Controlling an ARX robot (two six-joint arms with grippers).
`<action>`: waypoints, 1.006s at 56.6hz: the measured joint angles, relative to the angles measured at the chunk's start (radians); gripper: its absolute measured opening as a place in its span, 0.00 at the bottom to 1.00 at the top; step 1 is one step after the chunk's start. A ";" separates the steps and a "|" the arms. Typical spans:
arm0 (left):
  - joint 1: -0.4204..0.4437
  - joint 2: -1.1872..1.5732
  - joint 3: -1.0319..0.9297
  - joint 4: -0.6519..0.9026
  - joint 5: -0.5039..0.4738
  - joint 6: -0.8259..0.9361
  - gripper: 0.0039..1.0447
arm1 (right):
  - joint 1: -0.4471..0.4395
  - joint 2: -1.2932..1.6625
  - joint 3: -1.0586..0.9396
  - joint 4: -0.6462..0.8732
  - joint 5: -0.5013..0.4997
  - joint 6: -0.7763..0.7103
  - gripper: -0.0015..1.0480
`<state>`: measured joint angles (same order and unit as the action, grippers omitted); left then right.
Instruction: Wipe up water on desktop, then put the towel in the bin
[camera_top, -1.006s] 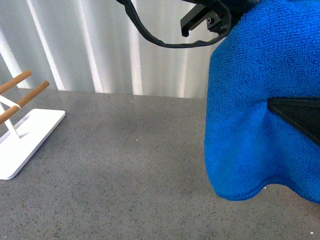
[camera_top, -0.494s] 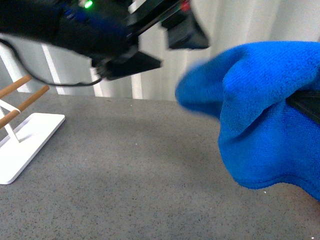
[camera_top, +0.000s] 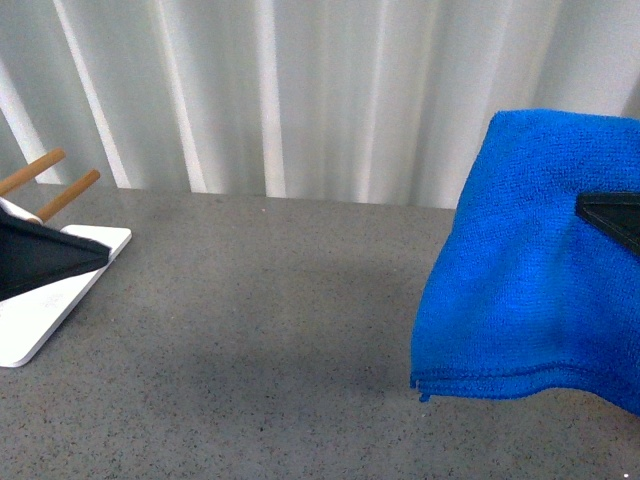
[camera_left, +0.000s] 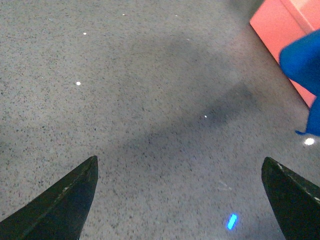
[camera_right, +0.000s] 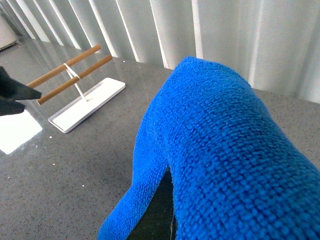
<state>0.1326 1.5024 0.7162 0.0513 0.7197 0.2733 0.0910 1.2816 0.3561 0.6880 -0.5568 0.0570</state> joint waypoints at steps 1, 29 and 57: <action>0.014 -0.021 -0.012 -0.018 0.017 0.014 0.94 | -0.001 0.000 0.000 0.000 0.000 0.000 0.03; 0.236 -0.345 -0.213 -0.188 0.200 0.108 0.92 | 0.009 0.025 0.004 -0.012 0.030 -0.007 0.03; 0.032 -0.586 -0.676 0.806 -0.559 -0.261 0.10 | 0.021 0.034 0.007 -0.019 0.053 -0.011 0.03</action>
<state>0.1646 0.9165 0.0406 0.8570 0.1608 0.0128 0.1120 1.3155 0.3630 0.6693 -0.5041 0.0460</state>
